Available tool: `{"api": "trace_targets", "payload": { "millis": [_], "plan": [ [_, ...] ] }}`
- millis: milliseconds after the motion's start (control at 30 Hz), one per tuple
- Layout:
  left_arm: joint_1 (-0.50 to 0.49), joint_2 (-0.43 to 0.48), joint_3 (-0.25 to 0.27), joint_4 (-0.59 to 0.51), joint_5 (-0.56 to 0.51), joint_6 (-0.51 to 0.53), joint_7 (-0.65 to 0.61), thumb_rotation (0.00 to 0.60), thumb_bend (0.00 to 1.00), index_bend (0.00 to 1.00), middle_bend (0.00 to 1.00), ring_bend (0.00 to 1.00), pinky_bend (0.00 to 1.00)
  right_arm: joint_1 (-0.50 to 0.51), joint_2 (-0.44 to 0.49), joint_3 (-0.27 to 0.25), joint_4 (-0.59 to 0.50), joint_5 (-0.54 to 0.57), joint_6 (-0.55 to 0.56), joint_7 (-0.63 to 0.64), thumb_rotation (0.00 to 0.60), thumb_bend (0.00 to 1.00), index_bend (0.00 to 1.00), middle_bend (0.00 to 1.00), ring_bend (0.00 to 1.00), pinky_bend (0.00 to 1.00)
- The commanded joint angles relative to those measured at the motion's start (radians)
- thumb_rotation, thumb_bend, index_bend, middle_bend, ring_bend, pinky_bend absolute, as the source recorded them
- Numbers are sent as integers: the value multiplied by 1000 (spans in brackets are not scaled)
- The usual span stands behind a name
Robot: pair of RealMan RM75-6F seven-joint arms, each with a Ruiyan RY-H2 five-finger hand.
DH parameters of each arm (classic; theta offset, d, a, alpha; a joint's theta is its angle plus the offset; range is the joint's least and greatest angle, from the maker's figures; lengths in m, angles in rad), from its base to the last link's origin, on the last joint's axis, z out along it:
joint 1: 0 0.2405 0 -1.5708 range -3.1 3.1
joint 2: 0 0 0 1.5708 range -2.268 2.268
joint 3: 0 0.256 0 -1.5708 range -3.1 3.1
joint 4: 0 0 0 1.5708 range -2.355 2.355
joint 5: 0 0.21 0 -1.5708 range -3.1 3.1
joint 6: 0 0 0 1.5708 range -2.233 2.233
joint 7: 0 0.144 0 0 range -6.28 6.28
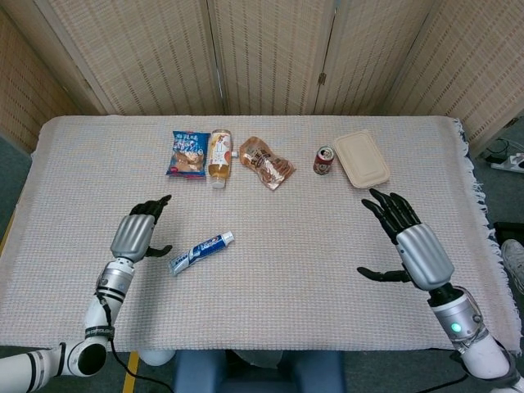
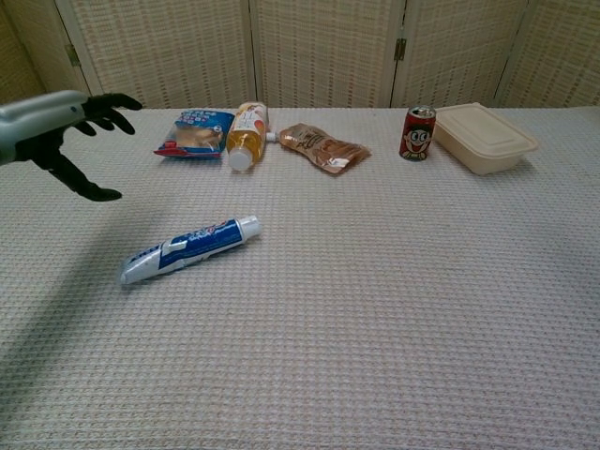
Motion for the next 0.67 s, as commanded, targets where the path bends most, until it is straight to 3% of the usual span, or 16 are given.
{"api": "trace_targets", "payload": {
  "millis": [33,300,667],
  "plan": [
    [84,83,20,-18,109,110,-94,600,254,137,235,177,171,-51,24,-19,22,48,22,-76,600,42,0,0,0,0],
    [207,160,64,14,224,269,-166,600,255,195,265,203,159,-148,34,-36,92,94,98,-79,600,42,0,0,0,0],
    [374,201,134,6,334,434,-305,600,255,225,277,215,158,-262,-21,-82,243,70,170,53,600,42,0,0,0,0]
  ]
}}
